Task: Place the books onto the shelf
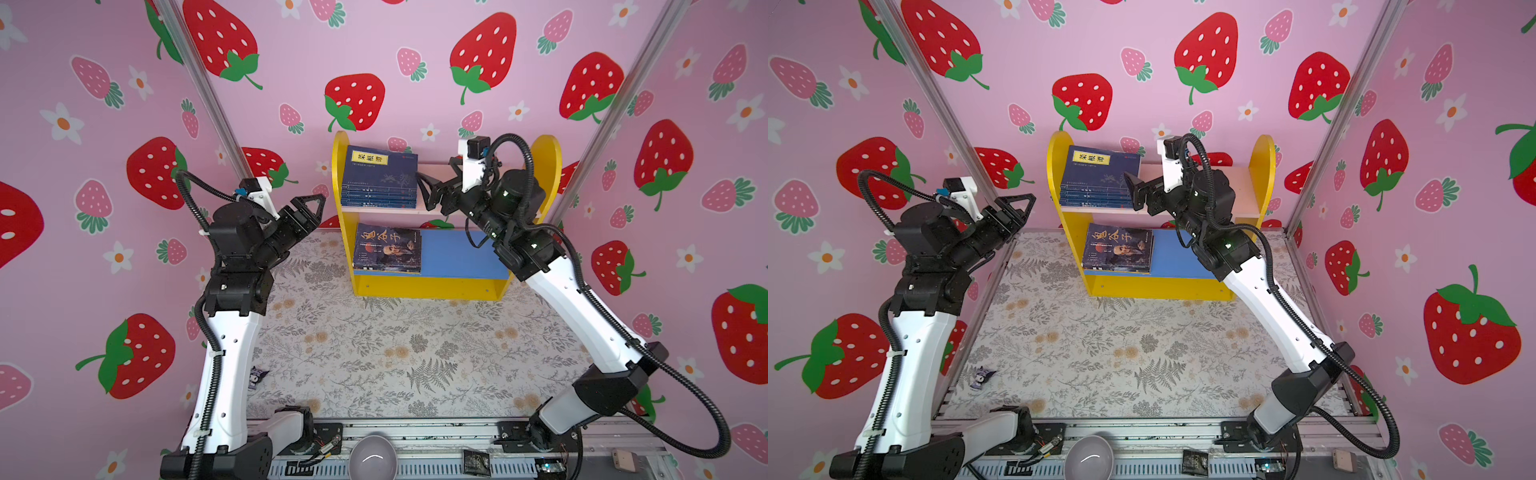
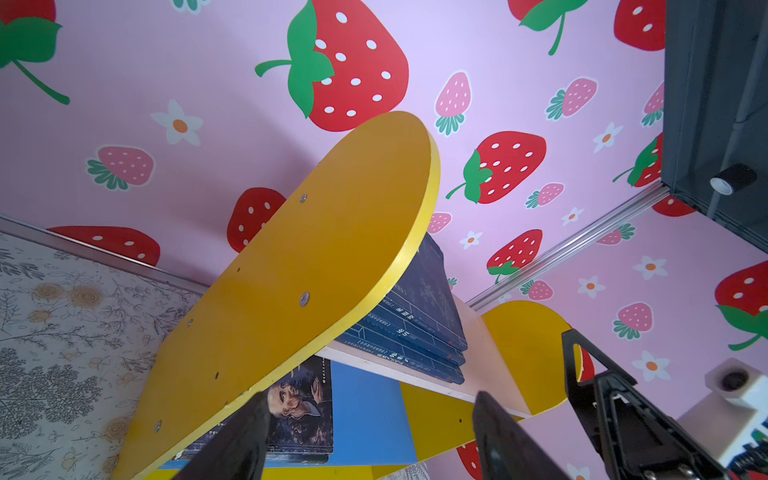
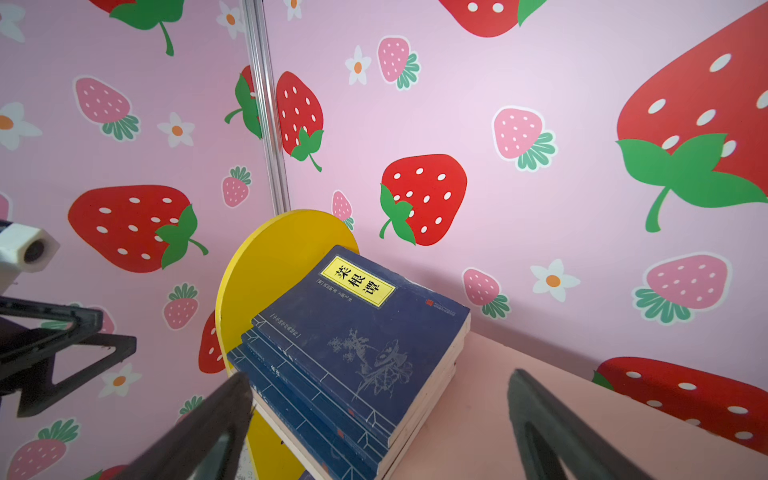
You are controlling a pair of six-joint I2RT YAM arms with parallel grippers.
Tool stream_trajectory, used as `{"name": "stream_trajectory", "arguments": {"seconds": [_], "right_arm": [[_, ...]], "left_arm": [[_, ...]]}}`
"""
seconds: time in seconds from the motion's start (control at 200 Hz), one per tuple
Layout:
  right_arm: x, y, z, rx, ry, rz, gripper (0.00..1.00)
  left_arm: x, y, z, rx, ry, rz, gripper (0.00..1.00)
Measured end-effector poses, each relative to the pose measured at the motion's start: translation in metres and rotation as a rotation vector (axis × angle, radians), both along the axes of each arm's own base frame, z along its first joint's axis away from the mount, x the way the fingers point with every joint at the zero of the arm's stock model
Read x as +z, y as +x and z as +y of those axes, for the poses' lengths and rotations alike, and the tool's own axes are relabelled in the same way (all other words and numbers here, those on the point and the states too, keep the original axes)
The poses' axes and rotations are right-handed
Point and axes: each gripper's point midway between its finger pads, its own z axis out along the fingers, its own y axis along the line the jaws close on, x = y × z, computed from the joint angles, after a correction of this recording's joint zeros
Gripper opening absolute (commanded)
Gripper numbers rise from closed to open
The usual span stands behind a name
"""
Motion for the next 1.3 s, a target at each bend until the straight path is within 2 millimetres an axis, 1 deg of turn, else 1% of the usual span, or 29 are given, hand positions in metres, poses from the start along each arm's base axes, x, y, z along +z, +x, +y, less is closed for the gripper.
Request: {"name": "stream_trajectory", "arguments": {"seconds": [0.085,0.155,0.235,0.28,0.315,0.435,0.52,0.735,0.97,1.14,1.3], "right_arm": [[0.001,0.004,0.003,0.007,0.019,0.049,0.95],[-0.004,0.007,0.010,0.027,0.029,0.098,0.93],[-0.016,0.012,0.019,0.051,0.036,0.168,0.91],[-0.023,0.015,0.024,0.061,0.038,0.208,0.87],[-0.029,0.018,0.027,0.066,0.040,0.235,0.85],[-0.048,0.026,0.034,0.066,0.057,0.334,0.85],[-0.056,0.031,0.035,0.063,0.075,0.387,0.84],[-0.061,0.038,0.041,0.091,0.133,0.464,0.77],[-0.073,0.046,0.047,0.098,0.151,0.515,0.77],[-0.082,0.050,0.053,0.108,0.149,0.541,0.74],[-0.082,0.051,0.057,0.132,0.156,0.551,0.69]], "left_arm": [[0.002,-0.002,0.001,0.003,0.014,-0.012,0.78],[0.002,-0.002,0.001,0.002,0.028,-0.018,0.78],[0.002,-0.002,0.001,0.002,0.042,-0.024,0.78],[0.002,-0.002,0.001,0.002,0.050,-0.028,0.78],[0.002,-0.002,0.001,0.002,0.054,-0.031,0.78],[0.003,-0.002,0.001,0.002,0.059,-0.041,0.78],[0.000,-0.002,0.001,0.002,0.059,-0.046,0.78],[-0.007,0.002,0.001,0.000,0.056,-0.048,0.78],[-0.011,0.002,0.001,0.001,0.055,-0.048,0.78],[-0.008,0.000,0.000,0.000,0.054,-0.066,0.78],[-0.011,0.001,-0.001,-0.006,0.051,-0.062,0.78]]}}
